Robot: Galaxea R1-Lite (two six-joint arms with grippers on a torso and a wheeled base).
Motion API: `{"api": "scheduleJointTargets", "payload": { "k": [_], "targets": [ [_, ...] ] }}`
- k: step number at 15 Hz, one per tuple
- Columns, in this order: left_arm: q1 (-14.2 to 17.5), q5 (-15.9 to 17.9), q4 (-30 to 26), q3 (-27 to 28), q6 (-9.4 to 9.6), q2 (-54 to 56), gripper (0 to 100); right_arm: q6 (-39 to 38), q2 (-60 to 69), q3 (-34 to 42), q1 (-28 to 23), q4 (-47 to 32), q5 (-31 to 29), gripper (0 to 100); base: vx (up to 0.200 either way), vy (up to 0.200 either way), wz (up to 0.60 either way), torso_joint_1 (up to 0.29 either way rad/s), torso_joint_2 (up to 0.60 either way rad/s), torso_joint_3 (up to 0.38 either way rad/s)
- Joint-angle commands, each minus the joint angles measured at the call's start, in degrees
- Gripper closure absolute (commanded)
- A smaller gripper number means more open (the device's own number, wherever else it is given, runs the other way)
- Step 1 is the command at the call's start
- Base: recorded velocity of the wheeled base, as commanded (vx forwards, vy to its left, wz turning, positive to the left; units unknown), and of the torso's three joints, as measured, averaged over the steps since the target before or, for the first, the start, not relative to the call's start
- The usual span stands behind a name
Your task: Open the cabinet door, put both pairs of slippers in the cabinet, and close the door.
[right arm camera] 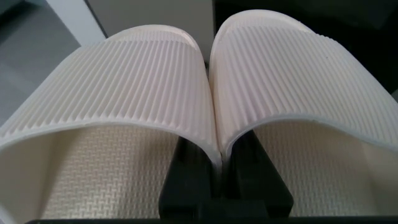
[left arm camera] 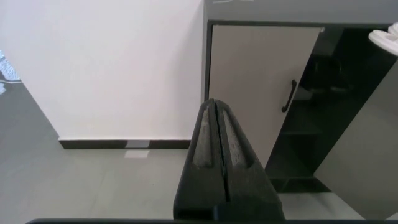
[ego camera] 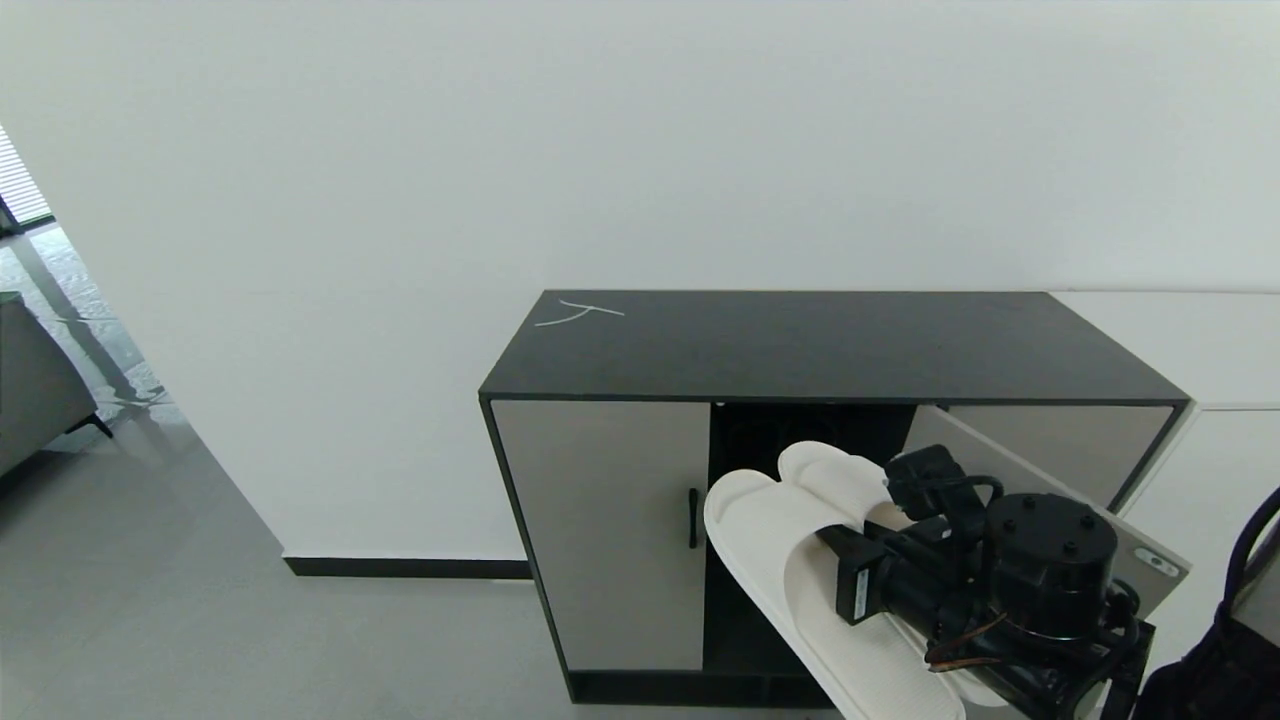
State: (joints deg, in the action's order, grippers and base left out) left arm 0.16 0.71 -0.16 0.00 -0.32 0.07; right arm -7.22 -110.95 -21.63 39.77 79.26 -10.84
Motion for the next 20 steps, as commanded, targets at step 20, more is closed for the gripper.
{"api": "scheduleJointTargets", "payload": {
  "k": [20],
  "targets": [
    [0.0, -0.1, 0.1, 0.0, -0.21, -0.1, 100, -0.1, -2.4, 1.6, 0.2, 1.7, 0.7, 100, 0.000, 0.000, 0.00, -0.225, 0.52, 0.287]
  ]
}}
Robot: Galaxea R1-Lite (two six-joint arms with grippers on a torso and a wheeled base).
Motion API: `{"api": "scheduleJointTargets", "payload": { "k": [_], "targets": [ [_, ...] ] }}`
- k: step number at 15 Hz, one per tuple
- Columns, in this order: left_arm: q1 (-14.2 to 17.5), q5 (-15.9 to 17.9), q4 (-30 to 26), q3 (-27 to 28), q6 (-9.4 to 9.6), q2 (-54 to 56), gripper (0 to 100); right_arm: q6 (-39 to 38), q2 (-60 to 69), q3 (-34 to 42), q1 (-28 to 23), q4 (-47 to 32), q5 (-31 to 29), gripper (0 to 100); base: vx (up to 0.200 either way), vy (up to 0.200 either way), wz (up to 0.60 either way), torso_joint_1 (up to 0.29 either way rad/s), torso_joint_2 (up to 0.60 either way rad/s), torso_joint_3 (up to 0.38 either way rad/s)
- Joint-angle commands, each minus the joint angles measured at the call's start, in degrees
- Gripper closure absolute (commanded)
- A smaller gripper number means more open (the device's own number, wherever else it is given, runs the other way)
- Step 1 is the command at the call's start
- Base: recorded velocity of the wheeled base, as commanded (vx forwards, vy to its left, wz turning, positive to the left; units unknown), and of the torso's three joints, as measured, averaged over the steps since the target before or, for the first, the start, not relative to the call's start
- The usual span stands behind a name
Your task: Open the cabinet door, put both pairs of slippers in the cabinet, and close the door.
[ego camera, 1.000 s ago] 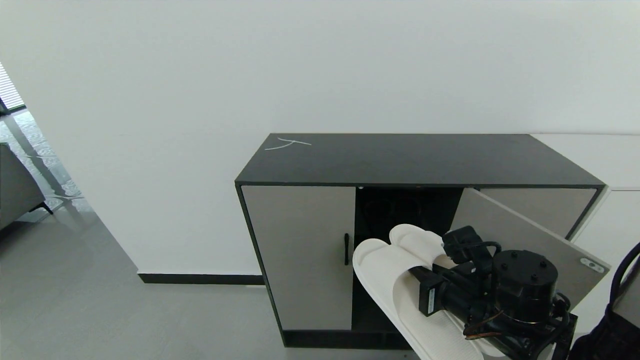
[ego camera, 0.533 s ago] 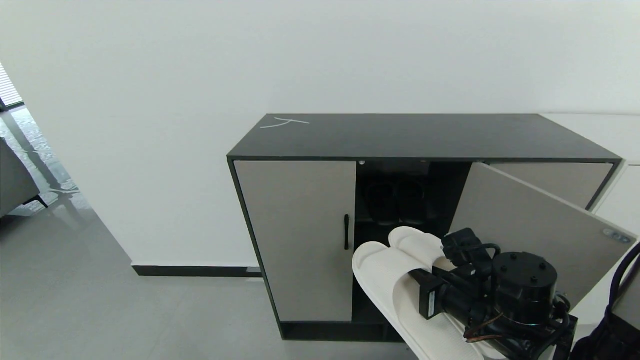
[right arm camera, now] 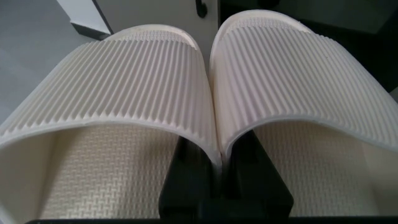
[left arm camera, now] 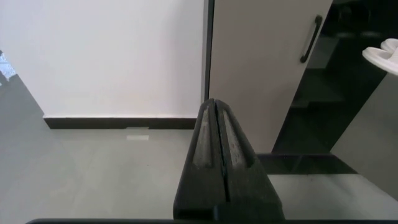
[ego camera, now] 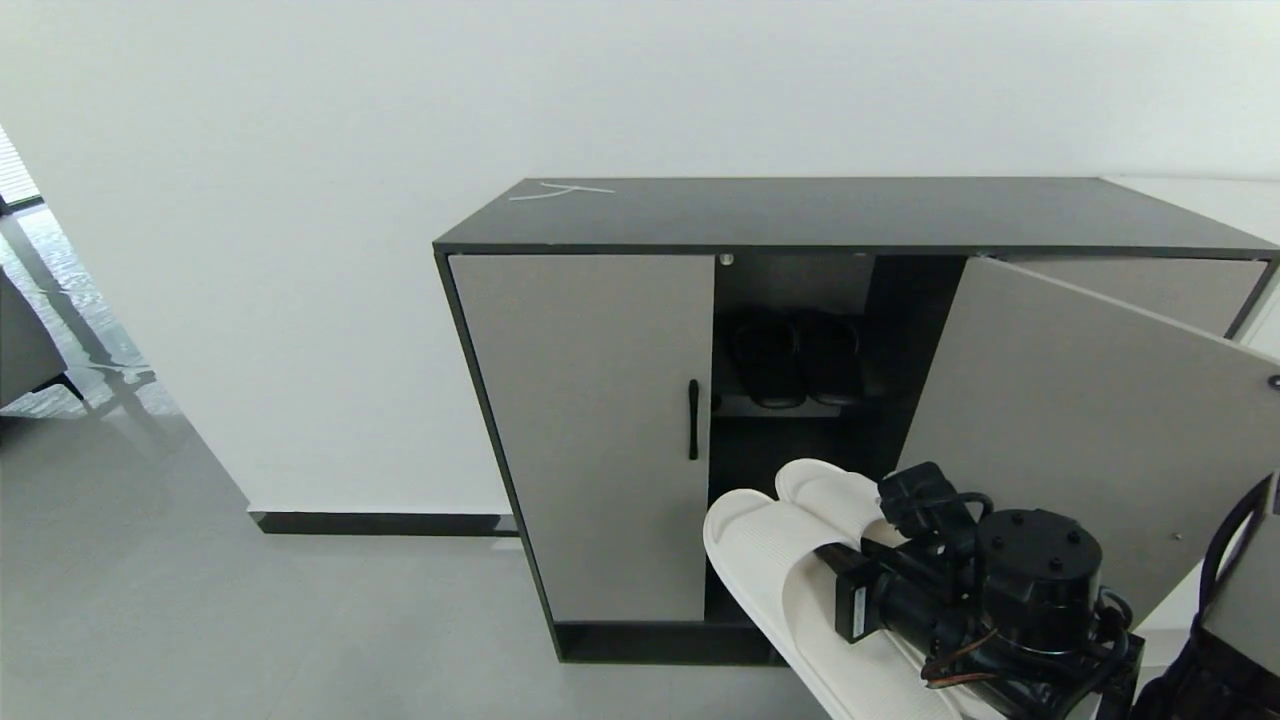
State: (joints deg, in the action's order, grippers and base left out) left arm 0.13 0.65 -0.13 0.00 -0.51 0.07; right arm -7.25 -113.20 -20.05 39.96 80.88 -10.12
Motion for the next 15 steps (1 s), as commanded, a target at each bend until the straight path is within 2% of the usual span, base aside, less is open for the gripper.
{"api": "scheduleJointTargets", "payload": {
  "k": [1, 6, 8, 11, 13, 15],
  "targets": [
    [0.0, 0.0, 0.0, 0.0, -0.02, -0.1, 100, 0.0, -0.3, 0.0, 0.0, 0.1, 0.0, 100, 0.000, 0.000, 0.00, -0.193, 0.48, 0.290],
    [0.0, 0.0, 0.0, 0.0, -0.02, -0.1, 100, -0.1, -5.7, 0.0, -0.6, 3.1, 0.0, 100, 0.000, 0.000, 0.00, -0.166, 0.46, 0.294],
    [0.0, 0.1, 0.0, 0.0, -0.02, -0.1, 100, 0.0, -10.5, 0.1, -1.2, 9.0, -0.1, 100, 0.000, 0.000, 0.00, -0.146, 0.46, 0.308],
    [0.0, 0.1, 0.0, 0.0, 0.07, -0.1, 100, -0.1, -11.7, -0.2, -2.1, 9.1, -0.4, 100, 0.000, 0.000, 0.00, -0.116, 0.41, 0.300],
    [0.0, 0.0, 0.0, 0.0, 0.07, -0.1, 100, -0.1, -12.0, -0.2, -4.1, 9.1, -1.1, 100, 0.000, 0.000, 0.00, -0.041, 0.16, 0.095],
    [0.0, 0.0, 0.0, 0.0, -0.02, -0.1, 100, 0.0, -13.6, -2.1, -6.1, 9.1, -4.6, 100, 0.000, 0.000, 0.00, -0.006, 0.03, 0.021]
  ]
}}
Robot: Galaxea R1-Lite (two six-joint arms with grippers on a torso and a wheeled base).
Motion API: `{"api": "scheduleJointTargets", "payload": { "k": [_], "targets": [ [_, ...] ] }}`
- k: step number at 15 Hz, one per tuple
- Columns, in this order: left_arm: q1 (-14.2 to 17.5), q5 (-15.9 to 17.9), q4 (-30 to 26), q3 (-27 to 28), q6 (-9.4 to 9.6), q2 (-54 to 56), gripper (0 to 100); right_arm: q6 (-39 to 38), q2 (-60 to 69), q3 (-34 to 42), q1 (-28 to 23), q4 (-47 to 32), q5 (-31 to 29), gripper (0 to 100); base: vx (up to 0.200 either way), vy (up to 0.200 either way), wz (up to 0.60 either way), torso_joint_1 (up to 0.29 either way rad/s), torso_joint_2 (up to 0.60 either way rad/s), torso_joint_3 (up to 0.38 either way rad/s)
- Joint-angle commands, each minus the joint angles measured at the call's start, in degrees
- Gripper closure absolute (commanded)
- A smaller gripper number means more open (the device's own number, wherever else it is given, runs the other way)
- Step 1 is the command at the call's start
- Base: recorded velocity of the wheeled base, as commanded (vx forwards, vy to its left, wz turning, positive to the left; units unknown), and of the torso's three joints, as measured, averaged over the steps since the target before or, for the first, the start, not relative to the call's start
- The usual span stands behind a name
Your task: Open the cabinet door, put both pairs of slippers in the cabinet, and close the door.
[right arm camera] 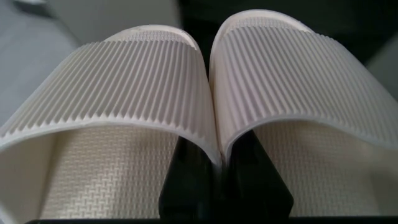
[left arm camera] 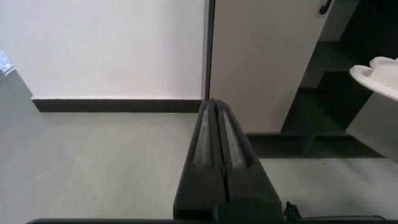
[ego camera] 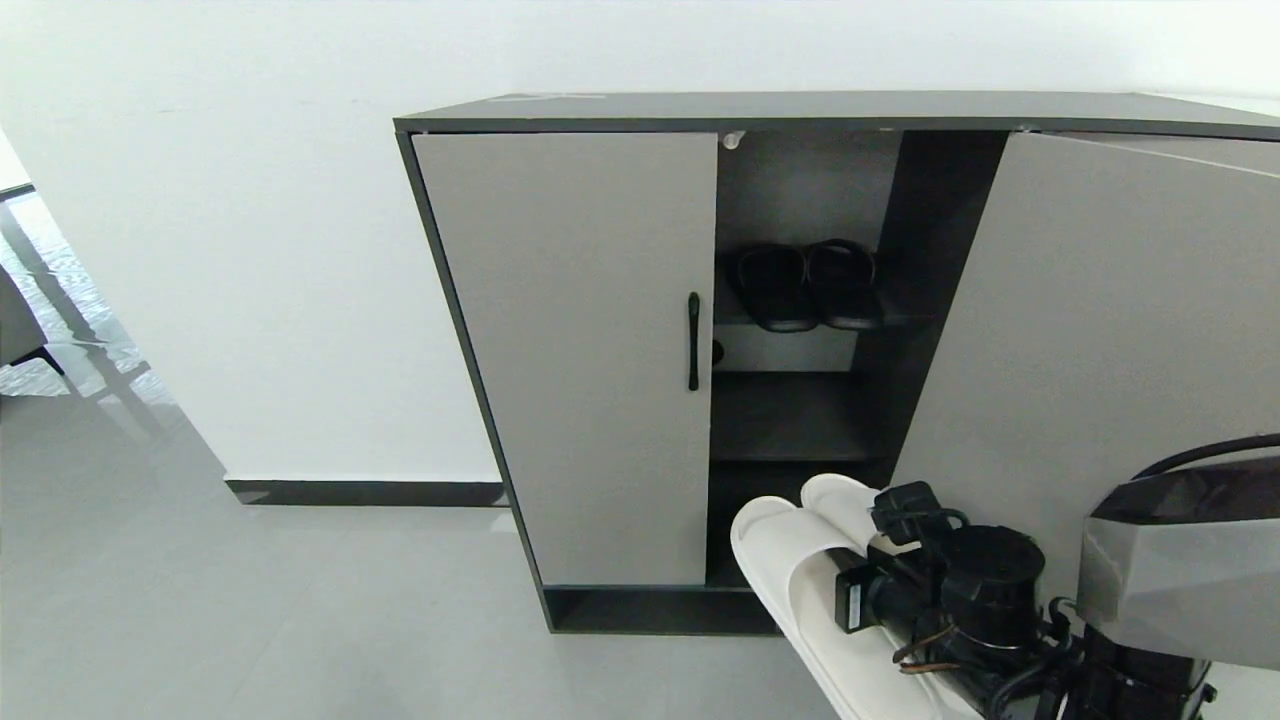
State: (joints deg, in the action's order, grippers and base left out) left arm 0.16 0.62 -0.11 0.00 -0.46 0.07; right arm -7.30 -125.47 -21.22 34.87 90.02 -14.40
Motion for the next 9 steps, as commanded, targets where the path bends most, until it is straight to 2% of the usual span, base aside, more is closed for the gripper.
{"api": "scheduleJointTargets", "payload": {
  "k": [1, 2, 3, 6, 8, 9],
  "targets": [
    [0.0, 0.1, 0.0, 0.0, 0.02, -0.1, 100, 0.1, -4.2, -4.8, -3.0, 0.0, -3.5, 100, 0.000, 0.000, 0.00, 0.000, 0.00, 0.000],
    [0.0, 0.0, -0.1, 0.0, 0.02, -0.1, 100, -0.1, -6.2, -8.4, -4.2, 0.0, -6.1, 100, 0.000, 0.000, 0.00, 0.000, 0.00, 0.000],
    [0.0, 0.1, -0.1, 0.0, 0.02, -0.1, 100, 0.0, -8.2, -11.1, -5.8, 0.0, -7.8, 100, 0.200, 0.000, 0.00, 0.002, 0.00, 0.002],
    [0.0, 0.1, -0.1, 0.0, 0.11, -0.1, 100, -0.3, -10.1, -15.2, -7.1, 0.0, -8.1, 100, 0.200, 0.000, 0.00, 0.004, 0.00, 0.002],
    [0.0, 0.1, -0.1, 0.0, 0.11, -0.1, 100, -0.3, -10.4, -18.7, -7.4, 0.0, -8.1, 100, 0.000, 0.000, 0.00, 0.000, 0.00, 0.000],
    [0.0, 0.1, -0.1, 0.0, 0.20, -0.1, 100, 0.1, -11.2, -23.0, -7.7, 0.0, -8.0, 100, 0.000, 0.000, 0.00, 0.000, 0.00, 0.000]
  ]
}}
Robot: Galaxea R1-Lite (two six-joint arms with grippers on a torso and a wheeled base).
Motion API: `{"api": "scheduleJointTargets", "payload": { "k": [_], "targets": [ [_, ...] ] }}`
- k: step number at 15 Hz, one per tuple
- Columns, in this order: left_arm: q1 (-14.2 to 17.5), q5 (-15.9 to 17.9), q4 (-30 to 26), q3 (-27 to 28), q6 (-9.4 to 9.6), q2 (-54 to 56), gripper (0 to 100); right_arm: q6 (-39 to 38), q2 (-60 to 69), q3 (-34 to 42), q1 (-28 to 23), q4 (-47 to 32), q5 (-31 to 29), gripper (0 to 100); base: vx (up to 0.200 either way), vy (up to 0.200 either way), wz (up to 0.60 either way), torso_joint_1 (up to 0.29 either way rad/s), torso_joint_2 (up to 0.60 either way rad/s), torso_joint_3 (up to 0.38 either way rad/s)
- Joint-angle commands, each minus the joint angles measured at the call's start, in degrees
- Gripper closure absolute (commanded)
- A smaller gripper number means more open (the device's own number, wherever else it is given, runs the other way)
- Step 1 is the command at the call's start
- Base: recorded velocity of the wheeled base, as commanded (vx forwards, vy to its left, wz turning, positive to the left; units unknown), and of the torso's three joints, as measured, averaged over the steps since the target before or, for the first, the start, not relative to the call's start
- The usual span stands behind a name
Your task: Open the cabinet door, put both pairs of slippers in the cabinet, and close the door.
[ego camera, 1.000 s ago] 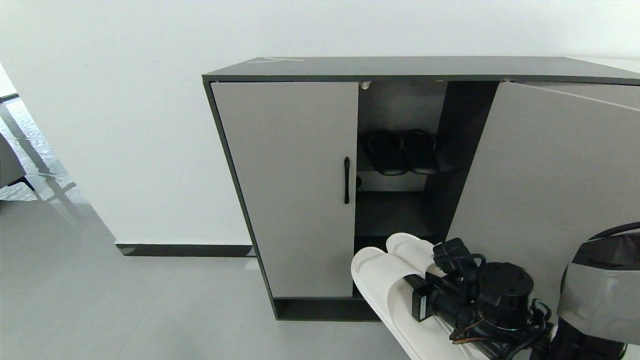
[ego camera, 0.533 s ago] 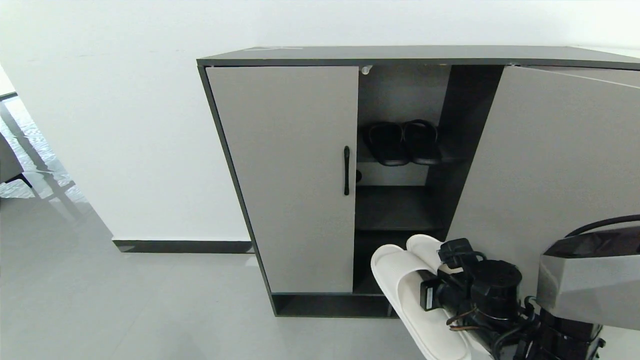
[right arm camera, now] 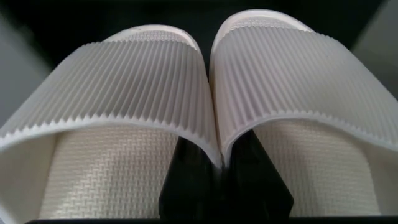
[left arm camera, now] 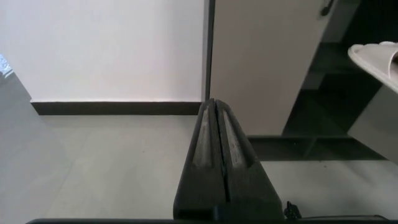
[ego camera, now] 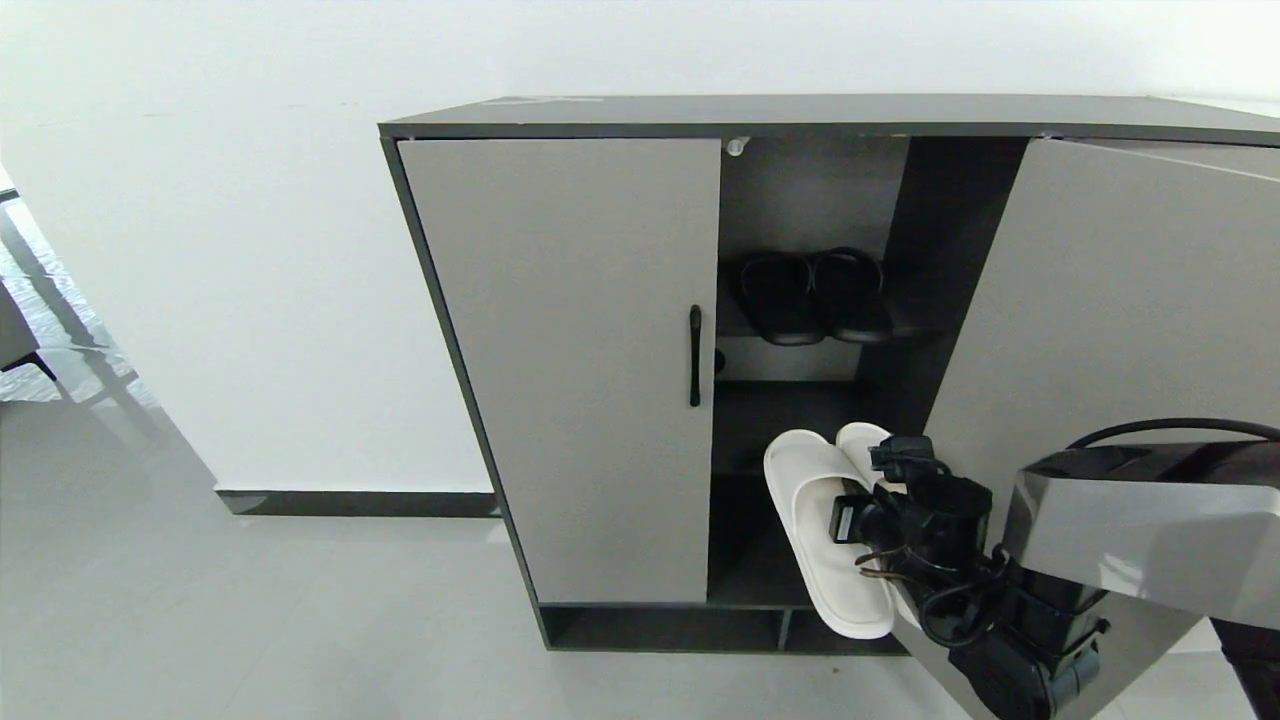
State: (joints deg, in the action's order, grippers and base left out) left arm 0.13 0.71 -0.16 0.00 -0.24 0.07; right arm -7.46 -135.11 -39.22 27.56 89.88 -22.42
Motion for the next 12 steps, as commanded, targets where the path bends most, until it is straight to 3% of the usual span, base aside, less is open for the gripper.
{"api": "scheduleJointTargets", "payload": {
  "k": [1, 9, 12],
  "targets": [
    [0.0, 0.0, 0.0, 0.0, -0.02, -0.1, 100, 0.8, -2.5, -8.5, -0.6, 0.1, 0.0, 100, 0.000, 0.000, 0.00, 0.000, 0.00, 0.000],
    [0.0, 0.0, 0.0, 0.0, 0.16, -0.1, 100, 5.9, -6.4, -26.9, -2.1, -12.7, 1.4, 100, 0.000, 0.000, 0.00, 0.000, 0.00, 0.000],
    [0.0, 0.0, 0.0, 0.0, 0.16, -0.1, 100, 6.3, -6.5, -33.4, -2.1, -19.4, 1.5, 100, 0.000, 0.000, 0.00, 0.002, 0.01, -0.157]
  ]
}}
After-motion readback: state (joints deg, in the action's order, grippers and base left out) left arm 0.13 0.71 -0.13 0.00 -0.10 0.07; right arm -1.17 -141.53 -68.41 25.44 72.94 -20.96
